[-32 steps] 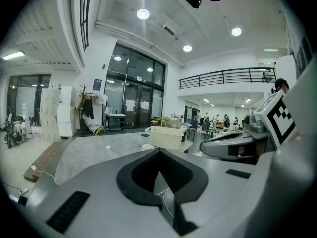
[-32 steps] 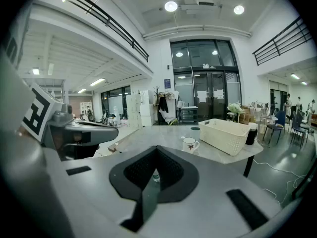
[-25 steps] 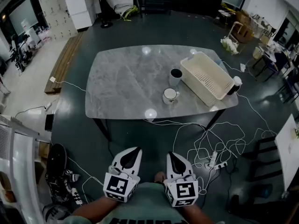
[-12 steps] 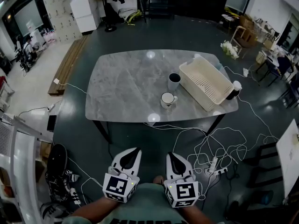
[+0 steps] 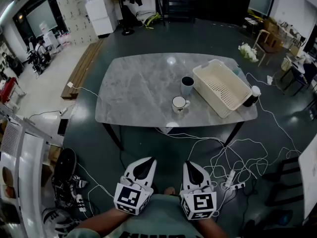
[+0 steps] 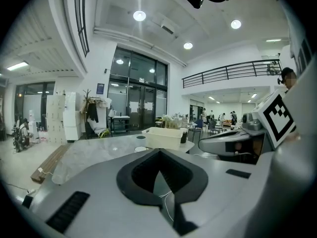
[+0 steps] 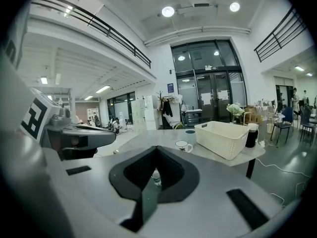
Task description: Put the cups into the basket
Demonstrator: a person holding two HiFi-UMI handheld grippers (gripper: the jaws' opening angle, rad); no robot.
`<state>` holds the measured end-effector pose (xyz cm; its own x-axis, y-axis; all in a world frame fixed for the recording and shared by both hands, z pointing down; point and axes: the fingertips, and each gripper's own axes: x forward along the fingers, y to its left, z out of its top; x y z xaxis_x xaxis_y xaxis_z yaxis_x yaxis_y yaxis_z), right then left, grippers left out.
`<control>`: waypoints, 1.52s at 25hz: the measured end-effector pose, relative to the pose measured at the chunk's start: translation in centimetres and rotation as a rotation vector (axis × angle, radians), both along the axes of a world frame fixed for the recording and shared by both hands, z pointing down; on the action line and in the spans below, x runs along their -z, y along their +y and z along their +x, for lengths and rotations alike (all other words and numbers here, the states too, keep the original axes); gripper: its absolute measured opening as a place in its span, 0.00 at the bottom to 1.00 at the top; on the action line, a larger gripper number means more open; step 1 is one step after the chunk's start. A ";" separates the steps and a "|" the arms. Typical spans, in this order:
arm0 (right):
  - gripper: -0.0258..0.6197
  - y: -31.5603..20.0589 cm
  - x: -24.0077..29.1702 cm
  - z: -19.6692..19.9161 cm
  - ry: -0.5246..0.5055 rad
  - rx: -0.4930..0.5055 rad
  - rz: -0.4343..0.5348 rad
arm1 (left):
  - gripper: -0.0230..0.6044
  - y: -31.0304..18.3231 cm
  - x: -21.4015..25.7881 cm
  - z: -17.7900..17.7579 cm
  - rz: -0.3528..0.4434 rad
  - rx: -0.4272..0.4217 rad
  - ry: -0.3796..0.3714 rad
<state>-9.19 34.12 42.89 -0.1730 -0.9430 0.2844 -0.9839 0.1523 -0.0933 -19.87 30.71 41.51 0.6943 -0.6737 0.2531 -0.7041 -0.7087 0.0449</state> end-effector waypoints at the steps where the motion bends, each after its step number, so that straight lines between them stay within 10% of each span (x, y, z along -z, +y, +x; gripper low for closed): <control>1: 0.06 0.2 0.0 0.3 -0.002 -0.002 -0.002 | 0.05 0.1 0.0 0.2 -0.001 -0.002 -0.003; 38: 0.06 -17.7 -2.8 5.4 0.034 -0.106 -0.138 | 0.05 -19.8 -1.3 5.5 -0.050 -0.082 0.008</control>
<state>-3.75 16.39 45.68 -0.0632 -0.9070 0.4164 -0.9967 0.0359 -0.0730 -14.34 10.89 42.78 0.7485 -0.6013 0.2794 -0.6434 -0.7606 0.0869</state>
